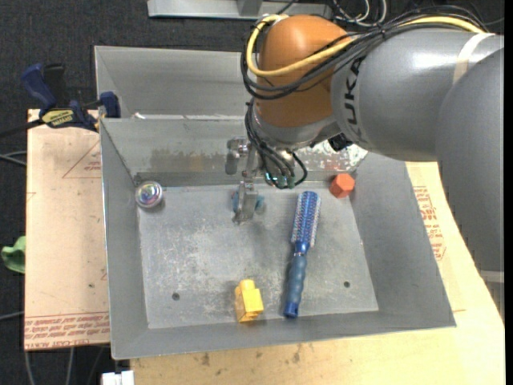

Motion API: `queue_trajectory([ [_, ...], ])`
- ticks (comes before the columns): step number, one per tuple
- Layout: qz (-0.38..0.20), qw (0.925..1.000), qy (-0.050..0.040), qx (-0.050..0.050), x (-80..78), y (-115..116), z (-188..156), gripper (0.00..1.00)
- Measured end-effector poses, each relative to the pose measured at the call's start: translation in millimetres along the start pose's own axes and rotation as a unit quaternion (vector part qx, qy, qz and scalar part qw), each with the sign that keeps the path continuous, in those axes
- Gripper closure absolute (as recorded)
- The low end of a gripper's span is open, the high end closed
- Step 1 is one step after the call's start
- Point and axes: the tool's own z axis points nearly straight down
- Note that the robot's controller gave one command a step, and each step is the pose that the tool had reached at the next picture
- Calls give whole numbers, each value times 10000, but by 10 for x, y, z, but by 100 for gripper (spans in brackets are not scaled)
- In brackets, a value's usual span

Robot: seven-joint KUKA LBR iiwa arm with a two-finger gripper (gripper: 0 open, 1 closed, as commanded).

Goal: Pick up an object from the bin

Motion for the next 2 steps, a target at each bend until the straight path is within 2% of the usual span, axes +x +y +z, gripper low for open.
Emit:
queue_trajectory([
  [1,-541,9985,1,13,869,-618,188,0],
  [2,-1772,9842,-14,4,1476,-656,465,0],
])
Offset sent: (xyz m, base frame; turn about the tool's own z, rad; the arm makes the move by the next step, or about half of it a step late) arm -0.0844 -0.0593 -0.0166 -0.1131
